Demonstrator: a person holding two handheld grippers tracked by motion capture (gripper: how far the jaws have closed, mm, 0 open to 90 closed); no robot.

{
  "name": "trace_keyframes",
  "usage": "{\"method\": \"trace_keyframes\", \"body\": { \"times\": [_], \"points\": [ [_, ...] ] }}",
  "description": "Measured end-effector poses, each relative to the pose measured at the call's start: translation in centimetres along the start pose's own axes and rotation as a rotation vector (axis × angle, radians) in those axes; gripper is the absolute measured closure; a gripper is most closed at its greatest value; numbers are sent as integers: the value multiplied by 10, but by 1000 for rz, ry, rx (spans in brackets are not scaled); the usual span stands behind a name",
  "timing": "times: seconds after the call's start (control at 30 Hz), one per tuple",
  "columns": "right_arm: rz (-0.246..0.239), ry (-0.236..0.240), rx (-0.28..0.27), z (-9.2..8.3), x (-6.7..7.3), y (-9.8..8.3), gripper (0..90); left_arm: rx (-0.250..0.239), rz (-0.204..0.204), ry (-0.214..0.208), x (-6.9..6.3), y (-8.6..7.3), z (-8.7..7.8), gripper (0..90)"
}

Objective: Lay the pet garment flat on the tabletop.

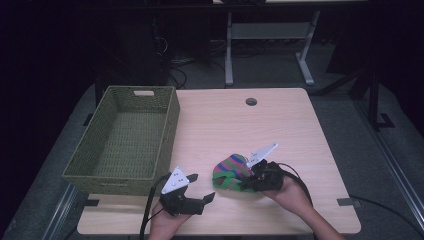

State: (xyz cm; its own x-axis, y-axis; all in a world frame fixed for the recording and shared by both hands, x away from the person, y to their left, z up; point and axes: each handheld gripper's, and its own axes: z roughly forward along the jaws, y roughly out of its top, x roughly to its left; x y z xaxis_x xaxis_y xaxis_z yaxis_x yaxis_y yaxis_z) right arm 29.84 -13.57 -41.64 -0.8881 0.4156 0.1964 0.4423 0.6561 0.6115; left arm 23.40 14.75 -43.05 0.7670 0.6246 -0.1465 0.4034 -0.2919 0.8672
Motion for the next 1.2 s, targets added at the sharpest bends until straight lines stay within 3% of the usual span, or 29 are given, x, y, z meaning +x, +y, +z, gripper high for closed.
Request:
{"method": "trace_keyframes", "body": {
  "times": [0.23, 0.63, 0.83, 1.03, 1.2],
  "points": [
    [-7, -23, -53, -25, 2, 4, 826, -7, -6, -11, 0, 1, 1, 159],
    [-14, -46, -96, -49, 3, 10, 826, 2, 27, -15, -2, 2, 7, 159],
    [-15, -69, -136, -66, 3, 13, 826, -4, 21, -19, -4, 4, 12, 159],
    [-22, -94, -159, -79, 0, 15, 826, 32, 60, -14, -6, 6, 25, 184],
    [-21, -94, -179, -84, -2, 14, 826, 32, 72, -14, -4, 11, 37, 209]
  ]
}}
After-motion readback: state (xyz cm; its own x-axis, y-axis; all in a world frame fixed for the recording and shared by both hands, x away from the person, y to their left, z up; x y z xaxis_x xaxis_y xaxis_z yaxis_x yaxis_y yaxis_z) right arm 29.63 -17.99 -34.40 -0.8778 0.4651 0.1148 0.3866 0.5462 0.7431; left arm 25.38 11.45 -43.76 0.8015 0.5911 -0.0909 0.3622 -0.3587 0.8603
